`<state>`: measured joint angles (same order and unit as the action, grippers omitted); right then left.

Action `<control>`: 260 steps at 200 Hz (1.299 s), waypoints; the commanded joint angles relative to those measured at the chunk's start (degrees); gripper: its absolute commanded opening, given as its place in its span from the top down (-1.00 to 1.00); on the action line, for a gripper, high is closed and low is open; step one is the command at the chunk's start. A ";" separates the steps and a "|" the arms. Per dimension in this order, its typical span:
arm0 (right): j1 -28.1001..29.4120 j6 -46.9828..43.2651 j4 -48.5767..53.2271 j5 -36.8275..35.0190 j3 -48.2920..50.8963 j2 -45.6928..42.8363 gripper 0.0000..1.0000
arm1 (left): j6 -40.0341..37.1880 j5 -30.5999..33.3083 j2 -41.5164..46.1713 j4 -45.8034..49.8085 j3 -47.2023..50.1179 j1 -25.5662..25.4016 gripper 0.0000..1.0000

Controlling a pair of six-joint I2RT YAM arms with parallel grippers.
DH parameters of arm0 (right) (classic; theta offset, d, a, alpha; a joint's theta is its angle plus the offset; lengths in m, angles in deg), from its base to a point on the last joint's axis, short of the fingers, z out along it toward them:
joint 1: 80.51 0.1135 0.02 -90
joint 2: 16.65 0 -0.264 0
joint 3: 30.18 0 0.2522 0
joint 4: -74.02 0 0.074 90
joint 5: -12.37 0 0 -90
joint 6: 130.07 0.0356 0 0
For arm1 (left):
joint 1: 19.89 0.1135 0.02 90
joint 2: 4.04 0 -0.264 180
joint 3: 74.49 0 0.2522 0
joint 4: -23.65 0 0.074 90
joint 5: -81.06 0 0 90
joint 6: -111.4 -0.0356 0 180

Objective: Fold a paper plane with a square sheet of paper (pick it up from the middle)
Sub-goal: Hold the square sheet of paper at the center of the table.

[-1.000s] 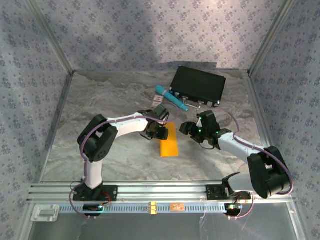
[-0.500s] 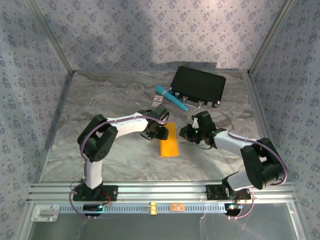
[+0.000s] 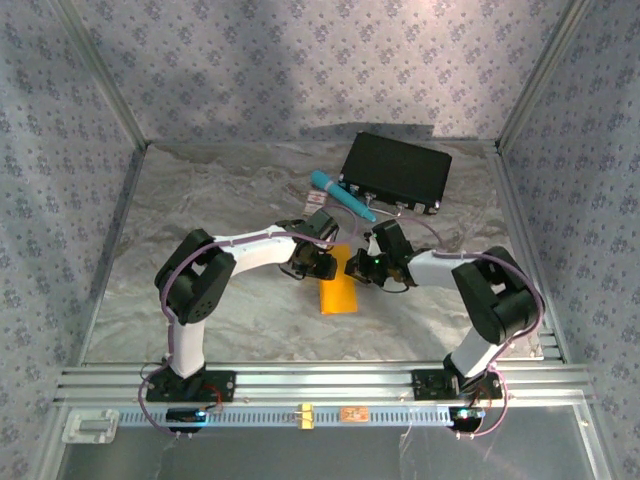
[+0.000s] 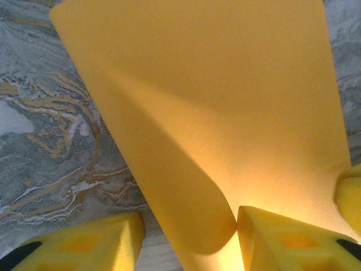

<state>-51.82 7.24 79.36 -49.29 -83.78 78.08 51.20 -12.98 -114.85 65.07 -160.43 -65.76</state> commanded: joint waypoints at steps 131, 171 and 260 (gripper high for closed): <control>1.11 -6.24 8.26 -5.15 -0.16 5.45 1.00 | 3.19 0.08 4.00 -5.11 1.64 0.96 -0.07; 0.76 -6.44 7.81 -4.02 -0.51 5.33 1.00 | 7.00 -1.66 15.88 -8.75 6.45 3.97 -0.33; 0.84 -5.65 7.51 -4.19 -0.39 5.17 1.00 | 20.57 -23.75 20.11 -34.55 20.78 7.56 1.00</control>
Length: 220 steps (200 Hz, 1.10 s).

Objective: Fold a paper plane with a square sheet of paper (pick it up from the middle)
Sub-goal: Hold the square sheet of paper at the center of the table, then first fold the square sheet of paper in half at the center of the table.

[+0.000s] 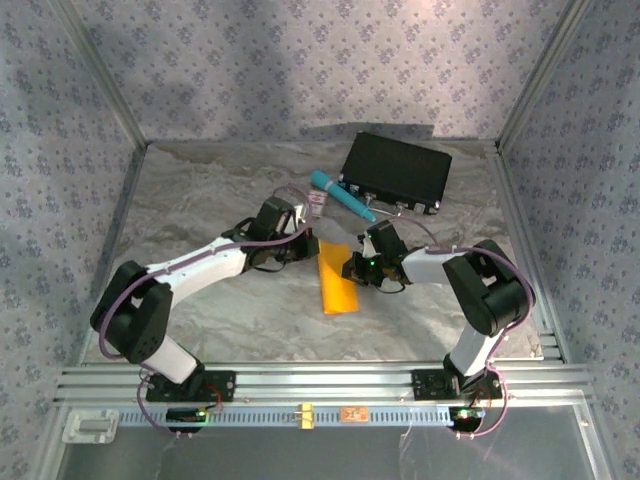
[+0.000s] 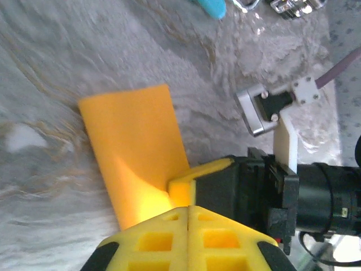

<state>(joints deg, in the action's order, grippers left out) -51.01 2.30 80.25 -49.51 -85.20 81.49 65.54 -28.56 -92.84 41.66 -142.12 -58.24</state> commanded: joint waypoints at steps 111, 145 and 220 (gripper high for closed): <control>0.41 -0.52 7.05 -4.39 0.81 1.79 1.00 | 7.25 -12.64 -11.19 -16.17 3.96 0.03 1.00; 0.43 -0.49 7.26 -4.48 0.75 1.78 1.00 | 5.49 -11.86 -12.34 -14.33 4.25 0.04 1.00; 0.60 -0.31 7.07 -4.47 0.90 1.92 1.00 | -1.26 -7.97 -14.70 -9.54 6.45 0.44 1.00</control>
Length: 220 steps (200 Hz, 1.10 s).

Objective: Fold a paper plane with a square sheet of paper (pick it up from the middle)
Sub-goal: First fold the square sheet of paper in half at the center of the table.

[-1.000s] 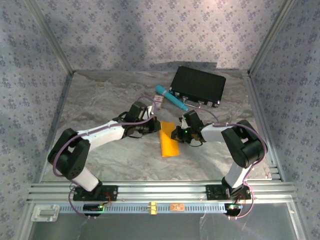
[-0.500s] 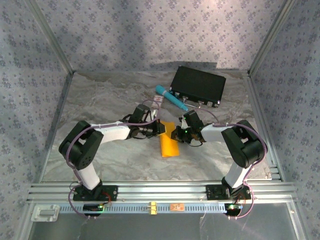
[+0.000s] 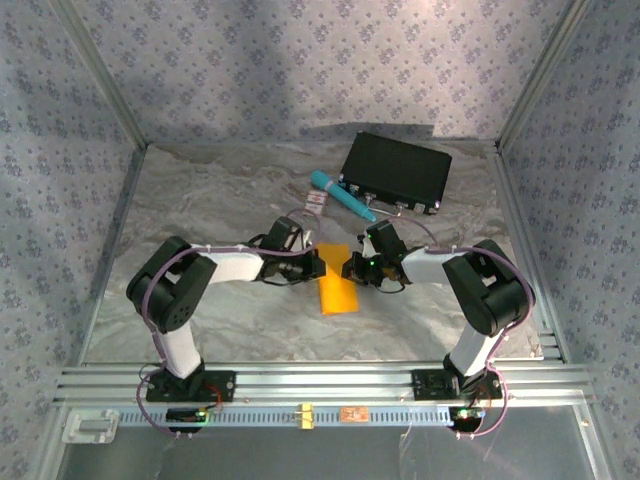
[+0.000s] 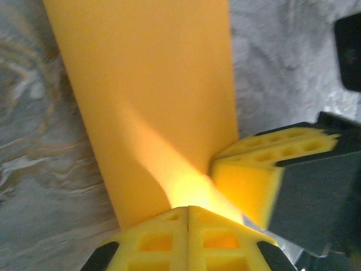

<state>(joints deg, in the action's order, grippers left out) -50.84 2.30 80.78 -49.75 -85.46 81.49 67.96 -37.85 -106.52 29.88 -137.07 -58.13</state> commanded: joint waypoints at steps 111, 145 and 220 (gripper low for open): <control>0.56 0.26 6.39 -4.46 1.52 0.84 1.00 | 4.32 -0.28 5.03 -0.43 1.99 0.20 1.00; 0.50 0.52 6.00 -4.49 1.62 1.00 1.00 | 9.37 -3.85 4.88 -4.69 2.59 -0.30 1.00; 0.51 0.39 5.94 -4.50 1.93 1.15 1.00 | 8.19 -3.19 0.51 -3.38 4.51 -0.84 1.00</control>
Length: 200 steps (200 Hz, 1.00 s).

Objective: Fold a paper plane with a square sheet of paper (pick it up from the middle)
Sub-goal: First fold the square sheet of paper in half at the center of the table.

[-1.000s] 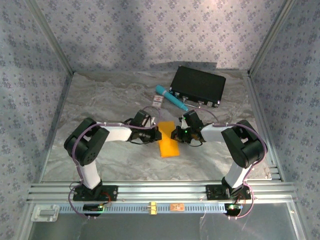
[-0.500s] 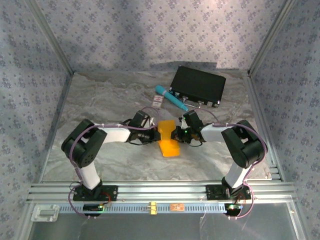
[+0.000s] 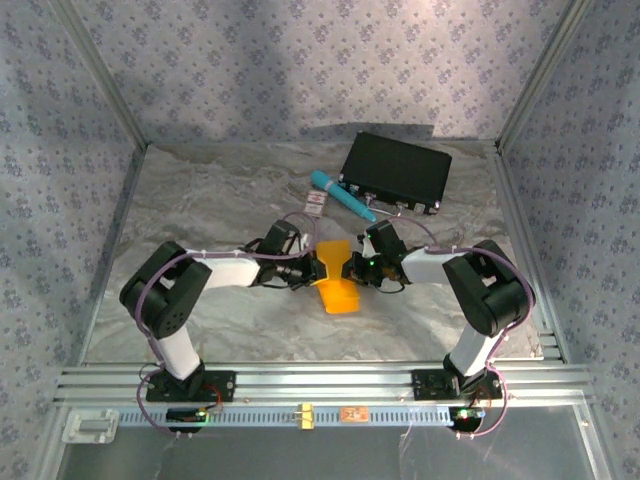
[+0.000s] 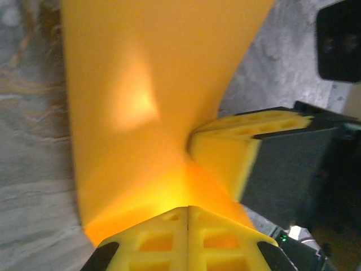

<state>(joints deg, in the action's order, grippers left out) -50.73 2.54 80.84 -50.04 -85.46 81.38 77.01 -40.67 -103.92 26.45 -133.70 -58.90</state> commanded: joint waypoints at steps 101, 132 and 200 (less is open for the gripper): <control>0.45 0.35 5.74 -4.48 2.25 1.01 1.00 | -4.92 1.27 1.96 4.89 0.85 0.77 1.00; 0.45 0.30 5.98 -5.08 2.34 0.62 1.00 | -2.32 0.50 2.81 3.62 -0.50 -0.20 1.00; 0.35 0.39 5.70 -4.96 2.60 0.80 1.00 | 0.48 -1.55 -1.08 -0.20 0.51 -1.52 1.00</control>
<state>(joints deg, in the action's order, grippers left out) -50.51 2.61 80.43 -50.84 -85.07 81.06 76.68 -41.19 -103.22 27.15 -132.78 -60.21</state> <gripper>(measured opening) 0.051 0.052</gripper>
